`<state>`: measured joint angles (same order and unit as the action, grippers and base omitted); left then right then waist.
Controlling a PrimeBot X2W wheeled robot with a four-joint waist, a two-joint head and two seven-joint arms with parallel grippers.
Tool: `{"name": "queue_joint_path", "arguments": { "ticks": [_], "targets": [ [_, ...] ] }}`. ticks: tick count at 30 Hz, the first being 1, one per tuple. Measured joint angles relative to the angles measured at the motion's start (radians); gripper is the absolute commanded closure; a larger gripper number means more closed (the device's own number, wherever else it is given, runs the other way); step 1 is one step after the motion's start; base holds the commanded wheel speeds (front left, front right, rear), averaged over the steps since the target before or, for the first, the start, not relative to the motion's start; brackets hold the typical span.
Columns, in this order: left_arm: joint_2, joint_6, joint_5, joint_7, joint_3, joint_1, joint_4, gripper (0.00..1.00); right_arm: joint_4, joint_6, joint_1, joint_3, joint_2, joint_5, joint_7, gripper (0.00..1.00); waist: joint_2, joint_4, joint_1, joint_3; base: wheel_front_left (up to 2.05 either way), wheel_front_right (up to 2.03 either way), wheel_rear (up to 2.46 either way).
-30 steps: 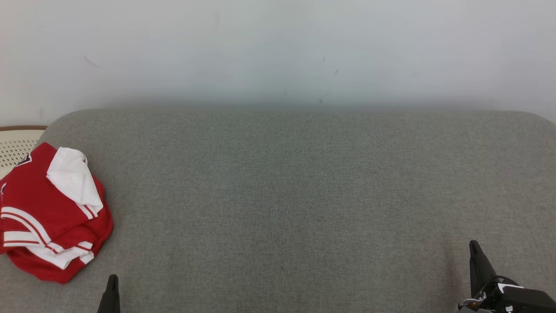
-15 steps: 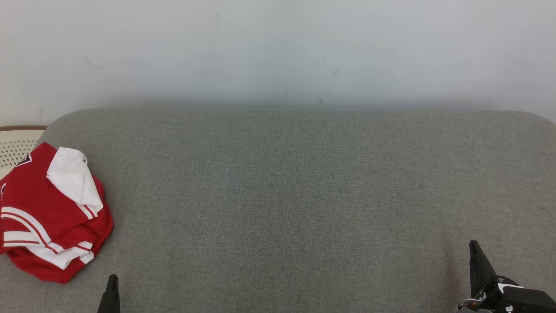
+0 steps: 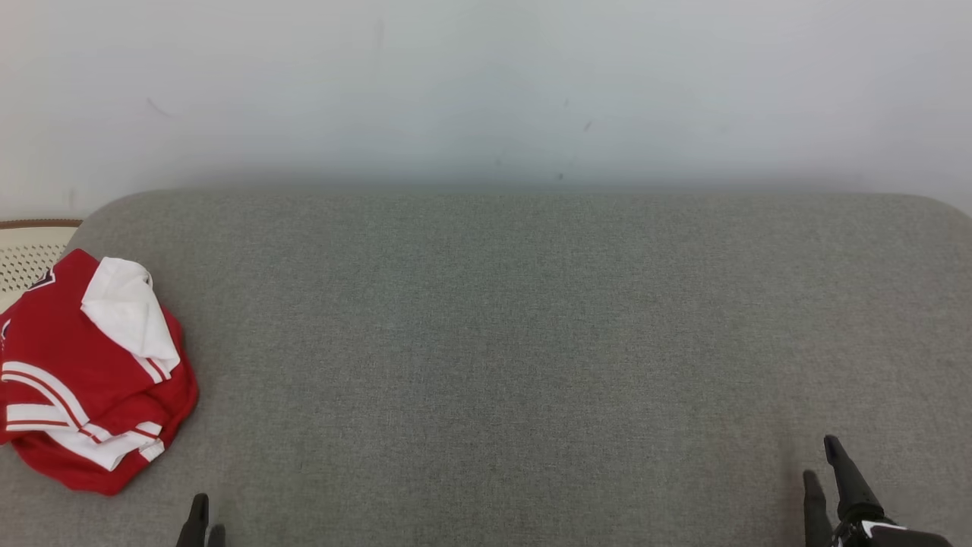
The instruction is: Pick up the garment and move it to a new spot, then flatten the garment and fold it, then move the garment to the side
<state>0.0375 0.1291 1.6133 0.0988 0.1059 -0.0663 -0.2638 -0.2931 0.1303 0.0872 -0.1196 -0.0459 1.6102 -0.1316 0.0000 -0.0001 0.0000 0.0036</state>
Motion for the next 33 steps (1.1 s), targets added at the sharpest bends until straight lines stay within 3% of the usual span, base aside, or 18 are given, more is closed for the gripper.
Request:
{"name": "queue_joint_path", "arguments": {
  "ticks": [11,33],
  "targets": [
    [-0.003,0.0,-0.075,-0.049,-0.015,0.005,-0.002,0.0,0.013,0.0,-0.009,0.063,-0.017,-0.063,0.054,0.0,0.0,-0.001,0.0,0.003,0.0,0.0,0.0],
    [-0.002,0.0,-0.572,-0.14,-0.024,-0.015,0.031,0.0,0.019,0.0,0.012,0.178,-0.061,-0.465,0.152,0.0,0.0,-0.009,0.0,0.008,0.0,0.0,0.0]
  ]
}}
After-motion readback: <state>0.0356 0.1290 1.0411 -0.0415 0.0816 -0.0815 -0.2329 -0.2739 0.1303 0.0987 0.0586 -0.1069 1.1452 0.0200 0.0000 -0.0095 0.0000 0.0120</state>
